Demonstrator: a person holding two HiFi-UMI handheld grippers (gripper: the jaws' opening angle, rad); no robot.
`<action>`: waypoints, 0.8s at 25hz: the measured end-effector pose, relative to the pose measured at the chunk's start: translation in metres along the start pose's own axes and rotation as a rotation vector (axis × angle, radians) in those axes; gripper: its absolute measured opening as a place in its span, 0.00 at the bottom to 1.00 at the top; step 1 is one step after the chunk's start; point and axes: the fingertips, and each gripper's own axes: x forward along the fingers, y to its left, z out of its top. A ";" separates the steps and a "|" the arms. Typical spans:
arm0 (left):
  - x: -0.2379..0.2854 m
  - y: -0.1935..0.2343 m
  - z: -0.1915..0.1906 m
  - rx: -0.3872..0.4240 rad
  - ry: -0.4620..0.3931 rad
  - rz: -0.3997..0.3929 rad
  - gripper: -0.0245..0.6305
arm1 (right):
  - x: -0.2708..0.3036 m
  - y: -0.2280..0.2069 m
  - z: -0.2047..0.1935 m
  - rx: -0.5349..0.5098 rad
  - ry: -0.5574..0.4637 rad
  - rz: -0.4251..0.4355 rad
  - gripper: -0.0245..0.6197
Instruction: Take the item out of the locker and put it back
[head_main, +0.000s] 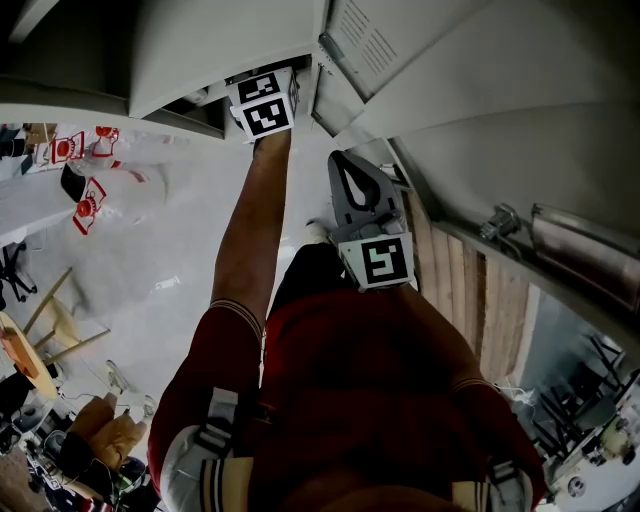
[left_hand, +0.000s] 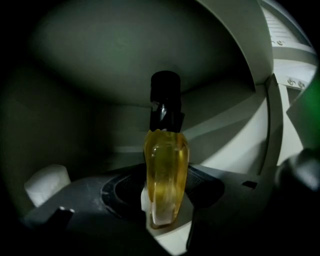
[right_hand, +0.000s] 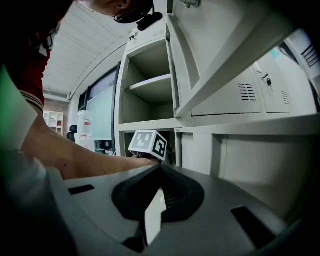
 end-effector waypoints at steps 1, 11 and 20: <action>0.000 0.000 0.000 0.002 -0.004 -0.002 0.39 | 0.000 0.001 -0.001 0.000 0.001 0.001 0.03; -0.009 -0.004 -0.004 0.021 -0.008 -0.015 0.37 | 0.001 0.003 0.000 0.003 0.001 0.006 0.03; -0.029 -0.006 -0.007 0.036 -0.012 -0.030 0.37 | 0.000 0.011 -0.005 0.012 0.008 0.014 0.03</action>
